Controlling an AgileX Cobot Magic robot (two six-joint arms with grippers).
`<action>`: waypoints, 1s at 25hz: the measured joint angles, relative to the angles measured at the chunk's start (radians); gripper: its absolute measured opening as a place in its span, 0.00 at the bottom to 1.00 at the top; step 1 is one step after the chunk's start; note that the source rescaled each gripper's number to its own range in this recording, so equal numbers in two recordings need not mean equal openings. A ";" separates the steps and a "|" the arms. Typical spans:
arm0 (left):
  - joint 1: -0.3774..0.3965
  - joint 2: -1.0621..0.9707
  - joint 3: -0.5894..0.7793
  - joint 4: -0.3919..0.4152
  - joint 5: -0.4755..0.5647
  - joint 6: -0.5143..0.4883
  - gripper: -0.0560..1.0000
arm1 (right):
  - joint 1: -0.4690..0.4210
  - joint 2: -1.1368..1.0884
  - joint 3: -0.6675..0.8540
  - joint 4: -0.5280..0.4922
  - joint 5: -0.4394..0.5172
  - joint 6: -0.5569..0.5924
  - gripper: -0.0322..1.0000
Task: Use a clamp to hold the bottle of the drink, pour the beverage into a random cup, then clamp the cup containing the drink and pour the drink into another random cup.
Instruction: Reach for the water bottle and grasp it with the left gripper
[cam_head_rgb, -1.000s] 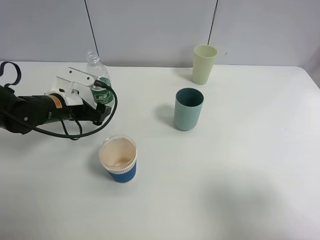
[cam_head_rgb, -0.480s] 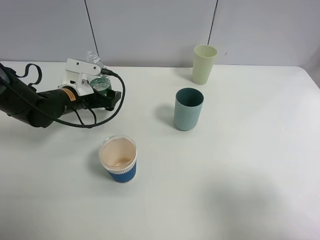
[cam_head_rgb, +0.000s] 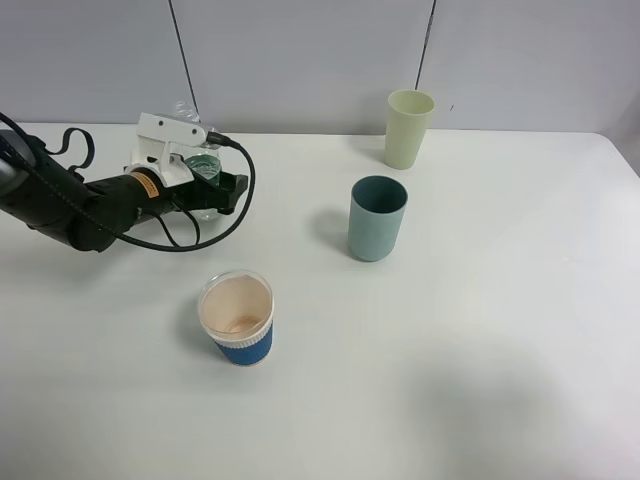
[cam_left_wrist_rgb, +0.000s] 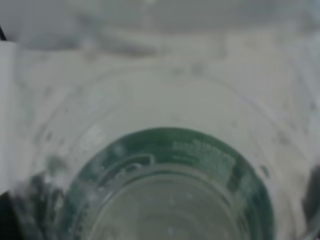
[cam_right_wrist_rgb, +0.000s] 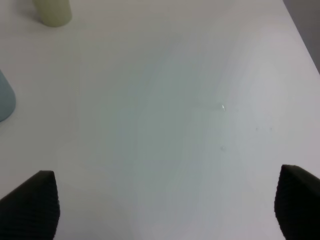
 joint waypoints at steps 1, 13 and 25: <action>0.000 0.002 0.000 0.003 0.001 0.000 1.00 | 0.000 0.000 0.000 0.005 0.000 0.000 0.59; 0.025 0.002 -0.002 0.009 0.009 -0.002 0.05 | 0.000 0.000 0.000 0.000 0.000 0.000 0.59; 0.000 -0.045 -0.008 -0.031 0.113 0.046 0.11 | 0.000 0.000 0.000 0.005 0.000 0.000 0.59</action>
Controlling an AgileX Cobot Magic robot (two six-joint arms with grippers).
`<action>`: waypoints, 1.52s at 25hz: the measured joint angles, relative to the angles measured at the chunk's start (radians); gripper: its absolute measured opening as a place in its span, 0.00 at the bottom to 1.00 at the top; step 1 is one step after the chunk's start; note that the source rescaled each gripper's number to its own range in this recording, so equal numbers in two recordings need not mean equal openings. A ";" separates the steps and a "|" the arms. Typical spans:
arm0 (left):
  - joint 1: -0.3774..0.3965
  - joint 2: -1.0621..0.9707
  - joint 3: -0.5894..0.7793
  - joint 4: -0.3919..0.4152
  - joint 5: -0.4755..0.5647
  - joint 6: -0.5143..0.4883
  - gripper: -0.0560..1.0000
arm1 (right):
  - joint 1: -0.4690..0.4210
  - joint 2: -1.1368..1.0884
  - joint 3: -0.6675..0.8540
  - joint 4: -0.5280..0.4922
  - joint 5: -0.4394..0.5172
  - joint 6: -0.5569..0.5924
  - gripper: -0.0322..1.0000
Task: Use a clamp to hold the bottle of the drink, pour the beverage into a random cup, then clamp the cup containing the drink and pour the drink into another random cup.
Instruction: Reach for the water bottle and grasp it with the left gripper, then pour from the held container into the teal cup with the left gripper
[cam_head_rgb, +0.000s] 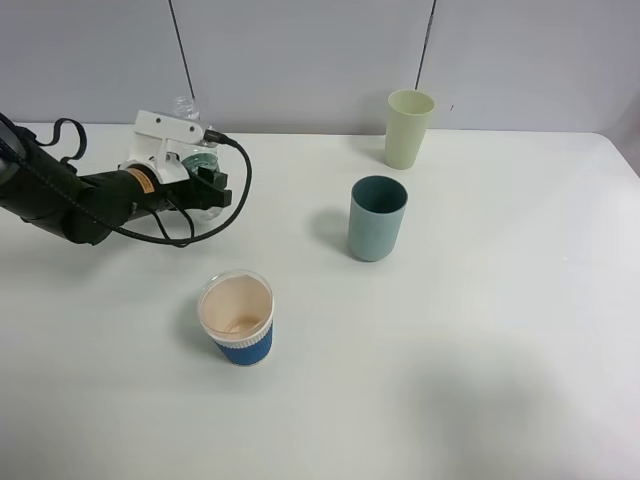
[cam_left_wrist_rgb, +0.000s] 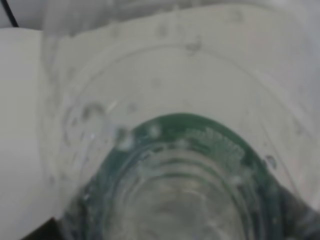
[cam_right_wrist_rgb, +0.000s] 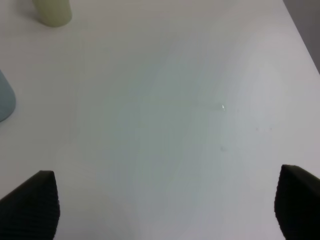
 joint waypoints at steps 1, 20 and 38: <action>-0.011 -0.010 0.001 -0.022 0.025 0.029 0.11 | 0.000 0.000 0.000 0.000 0.000 0.000 0.59; -0.272 -0.170 -0.054 -0.860 0.265 1.179 0.11 | 0.000 0.000 0.000 -0.005 0.000 0.000 0.59; -0.431 -0.175 -0.220 -1.401 0.068 1.907 0.11 | 0.000 0.000 0.000 0.000 0.000 0.000 0.59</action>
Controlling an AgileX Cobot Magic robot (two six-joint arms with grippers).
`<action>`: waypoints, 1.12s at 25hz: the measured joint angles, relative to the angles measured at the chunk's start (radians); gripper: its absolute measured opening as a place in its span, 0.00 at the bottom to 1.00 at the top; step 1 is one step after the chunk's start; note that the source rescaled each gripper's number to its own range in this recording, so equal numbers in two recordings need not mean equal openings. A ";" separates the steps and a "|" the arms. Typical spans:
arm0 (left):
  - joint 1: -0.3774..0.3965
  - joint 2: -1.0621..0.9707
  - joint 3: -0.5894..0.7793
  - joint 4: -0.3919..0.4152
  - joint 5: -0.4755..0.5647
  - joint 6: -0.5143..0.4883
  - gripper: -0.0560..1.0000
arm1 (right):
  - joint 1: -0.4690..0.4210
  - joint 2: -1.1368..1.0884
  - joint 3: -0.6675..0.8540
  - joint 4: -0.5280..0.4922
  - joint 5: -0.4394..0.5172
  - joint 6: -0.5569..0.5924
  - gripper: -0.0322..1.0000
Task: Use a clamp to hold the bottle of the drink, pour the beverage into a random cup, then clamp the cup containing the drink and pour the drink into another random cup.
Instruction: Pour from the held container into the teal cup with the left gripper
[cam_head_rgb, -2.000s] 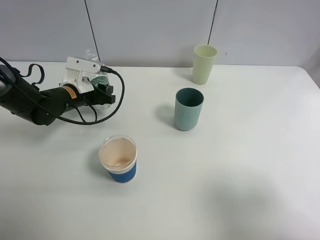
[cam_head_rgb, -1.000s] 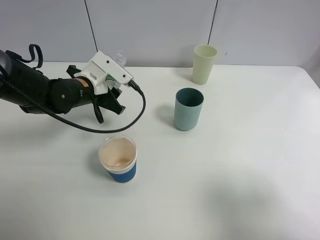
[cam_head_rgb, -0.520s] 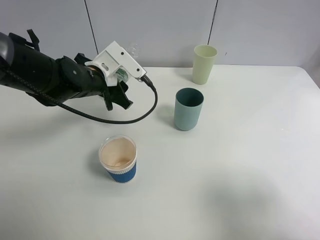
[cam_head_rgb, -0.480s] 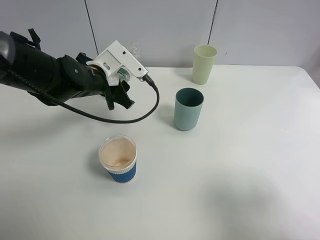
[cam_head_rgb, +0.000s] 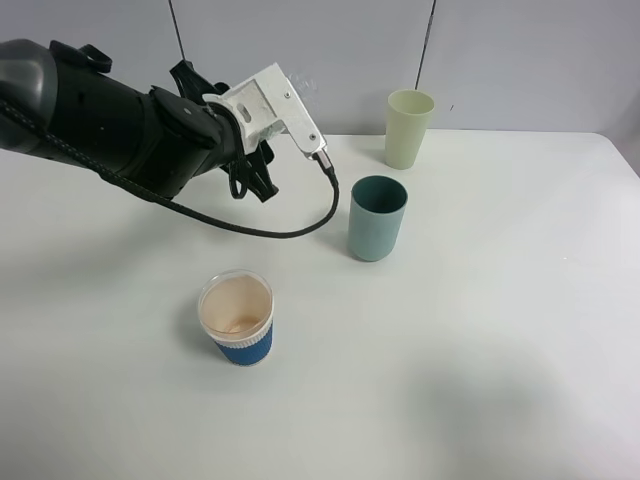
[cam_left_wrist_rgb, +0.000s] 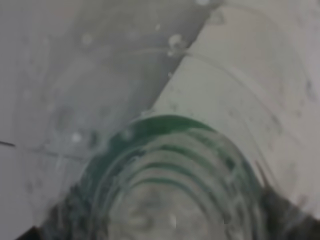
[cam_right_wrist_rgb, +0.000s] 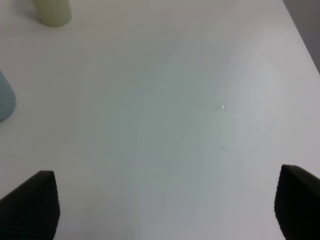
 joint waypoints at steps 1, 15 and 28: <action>-0.006 0.000 0.000 -0.011 -0.016 0.033 0.11 | 0.000 0.000 0.000 0.000 0.000 0.000 0.59; -0.116 0.079 -0.084 -0.179 -0.243 0.342 0.11 | 0.000 0.000 0.000 -0.005 0.000 0.000 0.59; -0.200 0.220 -0.208 -0.178 -0.331 0.554 0.11 | 0.000 0.000 0.000 -0.005 0.000 0.000 0.59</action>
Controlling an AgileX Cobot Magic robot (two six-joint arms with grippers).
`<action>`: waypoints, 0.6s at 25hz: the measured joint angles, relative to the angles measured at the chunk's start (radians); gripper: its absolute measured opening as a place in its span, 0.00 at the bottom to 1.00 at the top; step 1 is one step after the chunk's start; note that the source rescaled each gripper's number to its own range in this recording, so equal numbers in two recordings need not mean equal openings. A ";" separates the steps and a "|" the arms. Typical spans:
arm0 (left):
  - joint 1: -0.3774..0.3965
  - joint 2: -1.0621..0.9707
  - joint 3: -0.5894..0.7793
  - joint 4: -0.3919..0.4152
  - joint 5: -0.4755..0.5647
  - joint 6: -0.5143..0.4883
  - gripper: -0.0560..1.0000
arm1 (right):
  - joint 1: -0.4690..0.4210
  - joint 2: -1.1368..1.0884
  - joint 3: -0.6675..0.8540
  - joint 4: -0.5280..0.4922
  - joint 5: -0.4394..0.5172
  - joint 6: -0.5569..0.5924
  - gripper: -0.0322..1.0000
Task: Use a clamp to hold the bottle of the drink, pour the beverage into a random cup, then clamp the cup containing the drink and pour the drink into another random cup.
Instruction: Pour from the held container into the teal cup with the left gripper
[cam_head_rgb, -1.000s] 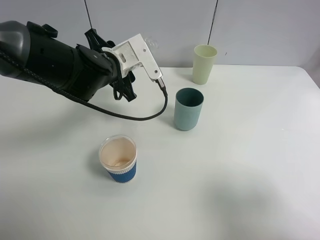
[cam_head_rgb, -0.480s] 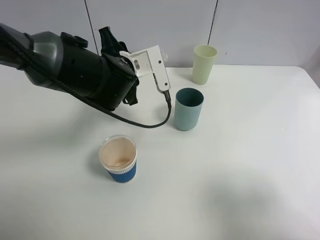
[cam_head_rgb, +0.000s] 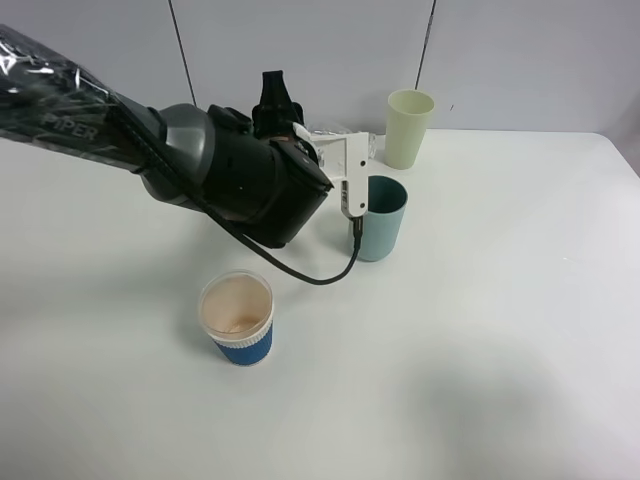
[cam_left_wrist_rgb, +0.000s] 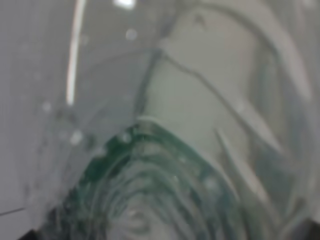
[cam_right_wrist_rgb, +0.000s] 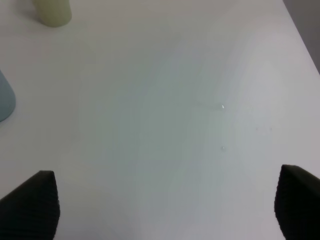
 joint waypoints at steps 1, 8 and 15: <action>-0.002 0.003 -0.002 0.008 -0.003 0.004 0.11 | 0.000 0.000 0.000 0.000 0.000 0.000 0.59; -0.008 0.003 -0.002 0.080 -0.023 0.008 0.11 | 0.000 0.000 0.000 0.005 0.000 0.000 0.59; -0.008 0.003 0.013 0.133 -0.035 0.008 0.11 | 0.000 0.000 0.000 0.000 0.000 0.000 0.59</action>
